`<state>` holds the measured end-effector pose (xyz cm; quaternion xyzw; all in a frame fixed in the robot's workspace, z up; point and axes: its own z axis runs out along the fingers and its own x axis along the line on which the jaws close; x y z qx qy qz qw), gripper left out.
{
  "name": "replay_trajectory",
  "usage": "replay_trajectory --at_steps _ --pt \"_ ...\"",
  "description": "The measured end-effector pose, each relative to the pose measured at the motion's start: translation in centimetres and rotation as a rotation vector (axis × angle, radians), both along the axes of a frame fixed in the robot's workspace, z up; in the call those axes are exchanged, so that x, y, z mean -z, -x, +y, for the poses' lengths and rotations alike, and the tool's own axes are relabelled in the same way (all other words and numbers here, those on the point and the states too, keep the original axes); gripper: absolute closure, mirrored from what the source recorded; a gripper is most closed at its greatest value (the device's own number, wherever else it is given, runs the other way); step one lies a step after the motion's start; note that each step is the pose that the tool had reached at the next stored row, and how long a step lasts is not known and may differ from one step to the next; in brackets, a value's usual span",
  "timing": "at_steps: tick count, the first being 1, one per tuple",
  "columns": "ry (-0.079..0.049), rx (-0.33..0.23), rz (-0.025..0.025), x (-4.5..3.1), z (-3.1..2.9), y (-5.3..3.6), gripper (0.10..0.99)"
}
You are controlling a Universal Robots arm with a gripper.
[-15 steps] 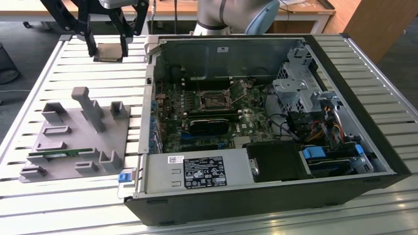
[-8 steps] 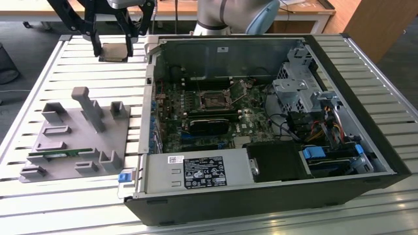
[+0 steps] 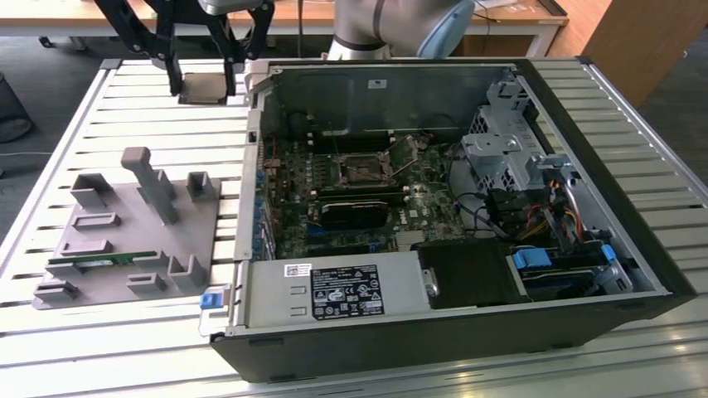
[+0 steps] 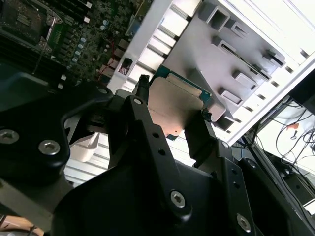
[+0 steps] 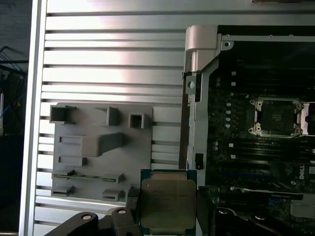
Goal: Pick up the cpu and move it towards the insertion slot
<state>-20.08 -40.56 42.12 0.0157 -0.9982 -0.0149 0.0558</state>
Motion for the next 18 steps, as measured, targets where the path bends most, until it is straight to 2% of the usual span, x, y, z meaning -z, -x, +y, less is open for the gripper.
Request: replay_trajectory --at_steps 9,14,18 --pt "0.000 0.000 0.0001 0.01 0.13 -1.39 0.545" --pt "-0.005 -0.004 0.0000 0.01 0.28 -1.71 0.545" --pt "-0.005 -0.004 -0.0001 0.03 0.36 -2.77 0.545"
